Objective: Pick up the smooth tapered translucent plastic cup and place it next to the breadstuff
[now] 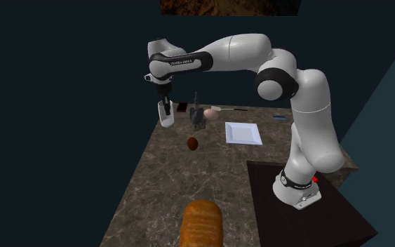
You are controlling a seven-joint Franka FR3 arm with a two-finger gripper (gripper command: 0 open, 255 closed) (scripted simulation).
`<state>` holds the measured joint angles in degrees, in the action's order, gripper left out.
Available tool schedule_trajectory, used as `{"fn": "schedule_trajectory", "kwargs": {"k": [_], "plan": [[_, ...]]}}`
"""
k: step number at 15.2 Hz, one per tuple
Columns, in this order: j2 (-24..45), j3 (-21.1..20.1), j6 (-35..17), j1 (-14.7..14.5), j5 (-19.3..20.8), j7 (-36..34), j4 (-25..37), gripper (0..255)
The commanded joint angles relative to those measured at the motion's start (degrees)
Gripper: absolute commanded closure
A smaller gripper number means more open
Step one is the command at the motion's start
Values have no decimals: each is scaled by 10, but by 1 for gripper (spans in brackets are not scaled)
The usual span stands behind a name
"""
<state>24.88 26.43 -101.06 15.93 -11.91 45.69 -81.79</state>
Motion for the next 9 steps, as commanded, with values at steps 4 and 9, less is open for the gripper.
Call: {"fn": "schedule_trajectory", "kwargs": {"k": [4,9], "plan": [[-1,1,39,4,1,-2,38,255],[2,2,79,10,1,-5,82,255]]}}
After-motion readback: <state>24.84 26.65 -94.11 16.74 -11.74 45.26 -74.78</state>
